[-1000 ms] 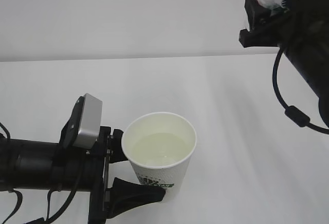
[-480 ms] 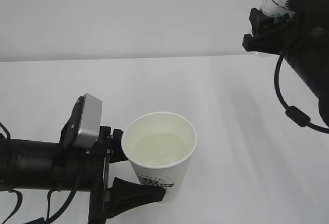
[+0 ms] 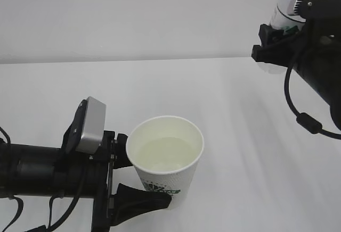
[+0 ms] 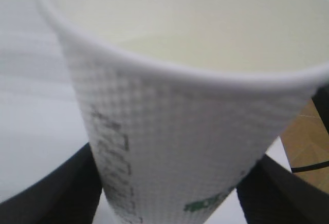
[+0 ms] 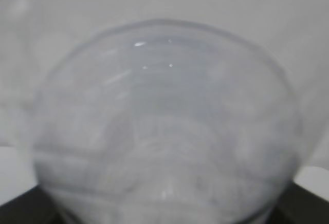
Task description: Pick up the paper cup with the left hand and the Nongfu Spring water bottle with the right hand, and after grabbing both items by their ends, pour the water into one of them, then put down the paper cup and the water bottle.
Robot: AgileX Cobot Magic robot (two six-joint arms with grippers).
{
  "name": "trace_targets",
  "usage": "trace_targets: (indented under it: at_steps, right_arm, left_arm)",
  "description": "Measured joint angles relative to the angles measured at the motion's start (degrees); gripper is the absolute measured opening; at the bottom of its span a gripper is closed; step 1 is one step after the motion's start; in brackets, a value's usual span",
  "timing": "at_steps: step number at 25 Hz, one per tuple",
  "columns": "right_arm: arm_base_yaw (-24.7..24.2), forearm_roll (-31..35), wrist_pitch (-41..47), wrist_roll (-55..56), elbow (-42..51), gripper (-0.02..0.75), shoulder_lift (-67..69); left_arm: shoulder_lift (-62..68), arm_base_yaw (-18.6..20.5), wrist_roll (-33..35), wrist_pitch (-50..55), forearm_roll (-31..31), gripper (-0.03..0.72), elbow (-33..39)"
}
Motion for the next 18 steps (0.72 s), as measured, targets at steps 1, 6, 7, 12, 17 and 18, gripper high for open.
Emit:
trace_targets:
  at_steps: [1, 6, 7, 12, 17, 18]
  right_arm:
    - [0.0, 0.1, 0.3, 0.0, 0.0, 0.491, 0.0]
    - [0.0, 0.1, 1.9, 0.0, 0.0, 0.491, 0.0]
    - [0.0, 0.2, 2.5, 0.0, 0.0, 0.491, 0.0]
    - [0.0, 1.8, 5.3, 0.0, 0.0, 0.491, 0.0]
    - [0.0, 2.0, 6.7, 0.0, 0.0, 0.491, 0.0]
    - [0.0, 2.0, 6.7, 0.0, 0.0, 0.491, 0.0]
  left_arm:
    - [0.0, 0.0, 0.0, 0.0, 0.0, 0.554, 0.0]
    - [0.0, 0.0, 0.0, 0.0, 0.0, 0.554, 0.0]
    - [0.0, 0.0, 0.0, 0.0, 0.0, 0.554, 0.0]
    - [0.0, 0.0, 0.0, 0.0, 0.0, 0.554, 0.0]
    - [0.0, 0.0, -0.1, 0.0, 0.0, 0.554, 0.0]
    - [0.0, 0.0, -0.2, 0.0, 0.0, 0.554, 0.0]
